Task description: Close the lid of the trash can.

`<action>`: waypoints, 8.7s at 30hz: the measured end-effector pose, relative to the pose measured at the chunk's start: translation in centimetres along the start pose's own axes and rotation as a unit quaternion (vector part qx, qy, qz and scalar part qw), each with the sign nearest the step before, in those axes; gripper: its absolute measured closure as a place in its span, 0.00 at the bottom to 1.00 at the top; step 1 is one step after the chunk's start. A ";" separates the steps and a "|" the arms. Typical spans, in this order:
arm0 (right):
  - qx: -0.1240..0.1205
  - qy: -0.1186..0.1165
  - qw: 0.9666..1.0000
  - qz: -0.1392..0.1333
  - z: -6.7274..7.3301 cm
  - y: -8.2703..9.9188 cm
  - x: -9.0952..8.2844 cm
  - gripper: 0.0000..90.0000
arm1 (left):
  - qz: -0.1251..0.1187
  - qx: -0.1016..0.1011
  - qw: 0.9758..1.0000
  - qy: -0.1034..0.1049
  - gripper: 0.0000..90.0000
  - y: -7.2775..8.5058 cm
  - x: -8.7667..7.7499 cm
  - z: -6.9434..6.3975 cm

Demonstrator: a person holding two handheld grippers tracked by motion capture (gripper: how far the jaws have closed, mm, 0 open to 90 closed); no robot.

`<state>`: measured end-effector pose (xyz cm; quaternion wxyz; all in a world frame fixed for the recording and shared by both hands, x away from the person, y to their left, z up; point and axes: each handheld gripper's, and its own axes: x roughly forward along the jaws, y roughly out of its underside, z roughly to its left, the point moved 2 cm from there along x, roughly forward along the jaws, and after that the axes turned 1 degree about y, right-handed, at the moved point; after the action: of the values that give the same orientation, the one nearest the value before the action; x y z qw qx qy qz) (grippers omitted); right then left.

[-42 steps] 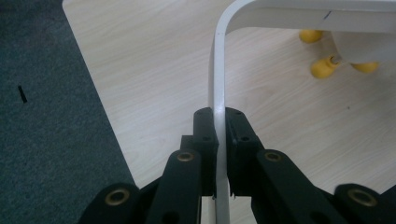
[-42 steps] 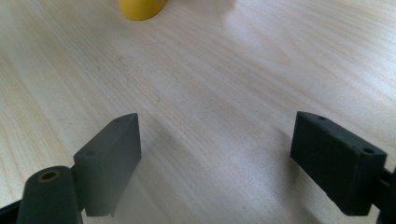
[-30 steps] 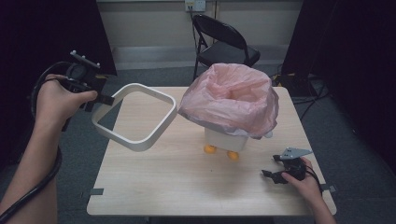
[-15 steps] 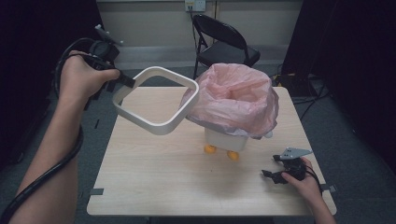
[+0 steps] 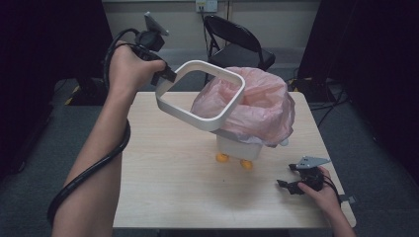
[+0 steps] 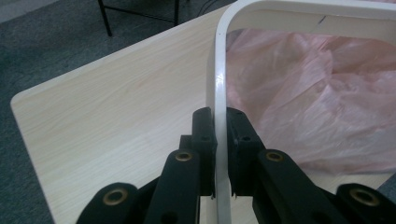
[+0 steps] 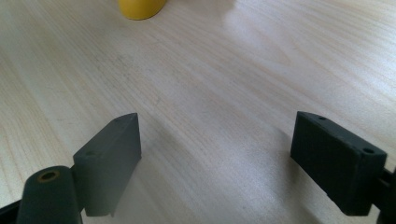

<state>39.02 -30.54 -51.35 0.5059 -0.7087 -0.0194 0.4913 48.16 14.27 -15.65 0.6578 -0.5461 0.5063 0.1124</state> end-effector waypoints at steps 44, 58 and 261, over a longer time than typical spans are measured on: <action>0.000 -0.005 1.000 0.001 0.0 0.0 0.0 0.16 | 0.005 -0.030 0.999 -0.017 0.86 -5.6 7.8 -8.1; 0.002 -0.009 1.000 0.000 -0.1 0.0 0.0 0.16 | -0.030 -0.003 1.000 -0.008 0.73 -6.5 8.3 -6.7; -0.006 -0.004 1.000 0.001 0.0 -0.1 0.2 0.16 | -0.022 -0.043 0.996 0.073 0.19 16.3 16.4 3.2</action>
<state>39.17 -30.37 -51.38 0.5008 -0.7100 -0.0232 0.4945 46.07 16.49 -38.81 0.5974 -0.5917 0.5355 0.0796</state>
